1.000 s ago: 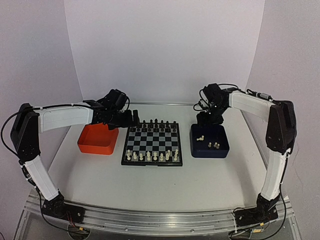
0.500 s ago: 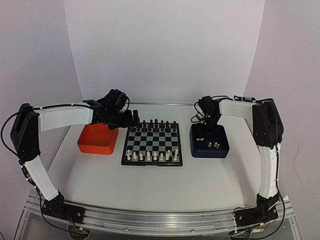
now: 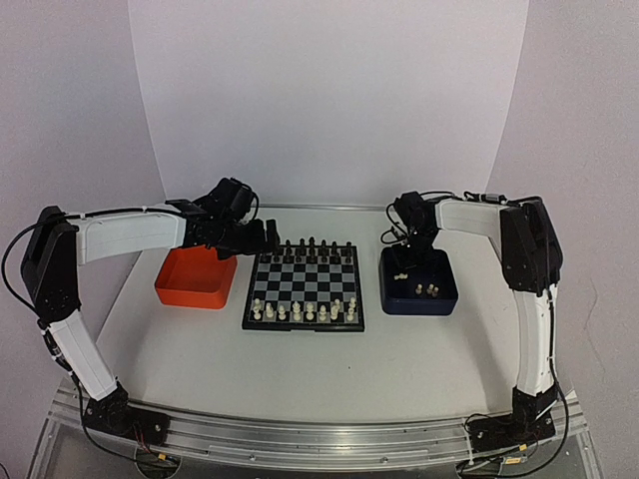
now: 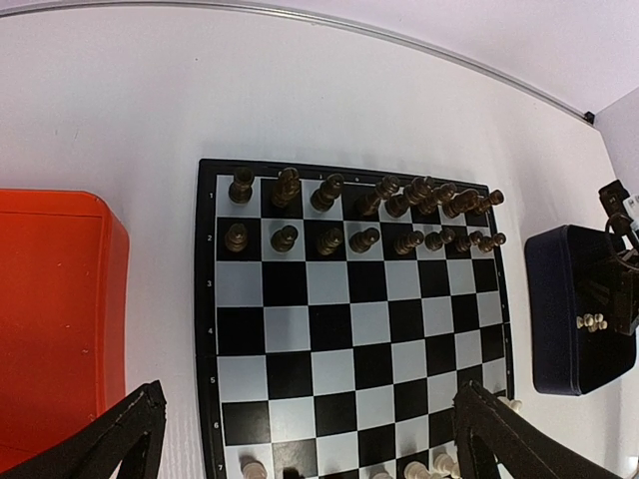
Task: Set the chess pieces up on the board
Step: Pick up the chess piece from the storage box.
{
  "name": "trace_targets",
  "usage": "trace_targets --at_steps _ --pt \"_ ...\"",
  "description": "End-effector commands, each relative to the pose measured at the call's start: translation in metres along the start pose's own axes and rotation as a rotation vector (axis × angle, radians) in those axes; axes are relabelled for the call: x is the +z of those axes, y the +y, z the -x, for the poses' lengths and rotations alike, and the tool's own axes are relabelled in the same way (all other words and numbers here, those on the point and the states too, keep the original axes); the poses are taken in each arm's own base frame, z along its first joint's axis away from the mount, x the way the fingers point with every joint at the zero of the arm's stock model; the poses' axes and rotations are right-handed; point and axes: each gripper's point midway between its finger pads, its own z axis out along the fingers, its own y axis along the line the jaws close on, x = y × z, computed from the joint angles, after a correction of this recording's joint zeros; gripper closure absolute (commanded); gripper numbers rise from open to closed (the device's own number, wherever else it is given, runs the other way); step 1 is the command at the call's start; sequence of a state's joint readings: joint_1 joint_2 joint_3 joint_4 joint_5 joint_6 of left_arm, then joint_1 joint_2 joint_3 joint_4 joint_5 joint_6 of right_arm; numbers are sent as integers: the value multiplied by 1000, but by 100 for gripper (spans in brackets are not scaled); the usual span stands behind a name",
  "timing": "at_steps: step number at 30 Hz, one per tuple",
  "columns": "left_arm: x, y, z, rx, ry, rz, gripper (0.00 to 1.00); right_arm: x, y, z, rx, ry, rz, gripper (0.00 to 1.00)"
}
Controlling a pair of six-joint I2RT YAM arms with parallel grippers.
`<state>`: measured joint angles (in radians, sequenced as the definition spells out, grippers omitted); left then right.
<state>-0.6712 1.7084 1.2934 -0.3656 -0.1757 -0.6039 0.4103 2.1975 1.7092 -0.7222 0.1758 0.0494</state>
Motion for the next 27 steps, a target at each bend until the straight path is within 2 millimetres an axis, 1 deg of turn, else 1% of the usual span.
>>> trace_targets --at_steps 1,5,7,9,12,17,19,21,24,25,27 --pt "-10 -7 16 0 -47 -32 0 -17 -10 16 8 -64 -51 100" --pt "-9 -6 15 9 -46 -30 0 -41 -35 20 12 -113 -181 100" --pt "-9 -6 16 12 -48 -28 0 -52 -40 20 6 -131 -204 100" --pt "-9 -7 17 16 -50 -31 0 -65 -35 20 7 -151 -169 100" --pt "-11 -14 20 31 -58 -66 0 -84 -24 20 31 -183 -80 100" --pt "-19 -37 25 82 -76 -189 0 -124 -9 23 115 -253 43 100" --pt "-22 -51 28 103 -81 -260 0 -139 6 24 144 -269 141 100" --pt "-25 -63 28 126 -79 -328 0 -154 27 26 150 -279 267 100" --pt "-30 -74 30 144 -90 -381 0 -175 72 29 39 -296 415 100" --pt "-32 -74 31 144 -95 -384 0 -178 90 28 -24 -302 429 100" --pt "-33 -70 31 135 -102 -373 0 -178 122 25 -139 -308 440 100"
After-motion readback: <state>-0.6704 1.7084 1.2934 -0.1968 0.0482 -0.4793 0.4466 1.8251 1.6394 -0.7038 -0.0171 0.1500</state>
